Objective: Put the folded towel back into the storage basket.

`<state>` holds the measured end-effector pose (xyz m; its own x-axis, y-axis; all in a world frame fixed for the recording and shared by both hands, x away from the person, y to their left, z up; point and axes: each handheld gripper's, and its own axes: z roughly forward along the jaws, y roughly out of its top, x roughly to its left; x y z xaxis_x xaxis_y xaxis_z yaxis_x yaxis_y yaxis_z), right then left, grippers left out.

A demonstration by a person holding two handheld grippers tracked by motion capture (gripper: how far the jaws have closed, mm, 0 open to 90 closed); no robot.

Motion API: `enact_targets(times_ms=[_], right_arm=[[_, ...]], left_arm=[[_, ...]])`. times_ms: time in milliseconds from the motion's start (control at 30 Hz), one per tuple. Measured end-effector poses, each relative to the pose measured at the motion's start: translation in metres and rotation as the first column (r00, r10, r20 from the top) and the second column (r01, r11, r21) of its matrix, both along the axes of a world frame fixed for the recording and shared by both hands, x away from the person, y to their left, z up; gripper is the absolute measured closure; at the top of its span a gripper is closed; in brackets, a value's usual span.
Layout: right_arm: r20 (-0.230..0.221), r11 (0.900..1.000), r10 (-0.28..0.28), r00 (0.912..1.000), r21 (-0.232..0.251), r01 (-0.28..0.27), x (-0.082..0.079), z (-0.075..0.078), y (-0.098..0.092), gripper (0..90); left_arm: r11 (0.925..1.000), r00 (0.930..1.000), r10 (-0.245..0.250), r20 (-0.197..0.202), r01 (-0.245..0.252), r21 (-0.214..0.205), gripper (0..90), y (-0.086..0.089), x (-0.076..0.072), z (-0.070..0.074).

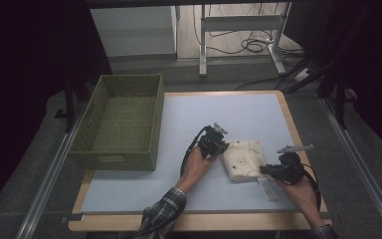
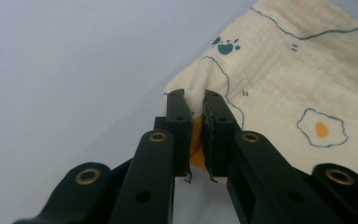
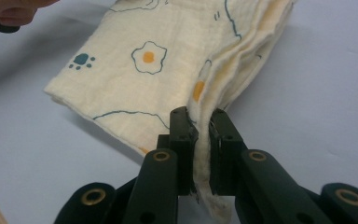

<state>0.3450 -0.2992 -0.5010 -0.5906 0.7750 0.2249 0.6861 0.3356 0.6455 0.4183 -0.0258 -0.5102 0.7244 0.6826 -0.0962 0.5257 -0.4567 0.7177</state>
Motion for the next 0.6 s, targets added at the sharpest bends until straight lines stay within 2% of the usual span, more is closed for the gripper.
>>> enact_targets(times_ms=[200,333,600], right_arm=[[0.004,0.9997,0.015,0.9999,0.021,-0.015,0.001,0.005,0.006,81.5],[0.008,0.9987,0.031,0.9995,0.040,-0.031,0.002,0.010,0.011,81.5],[0.026,0.9947,0.071,0.9971,0.072,-0.073,0.005,0.023,0.025,81.5]], left_arm=[[1.0000,1.0000,0.000,0.005,0.000,0.001,82.5,0.011,0.001,0.007],[0.9995,0.9995,-0.005,0.031,0.004,0.031,81.7,0.016,0.000,0.013],[0.9985,0.9982,0.013,0.059,-0.016,0.052,81.9,0.033,-0.002,0.029]])
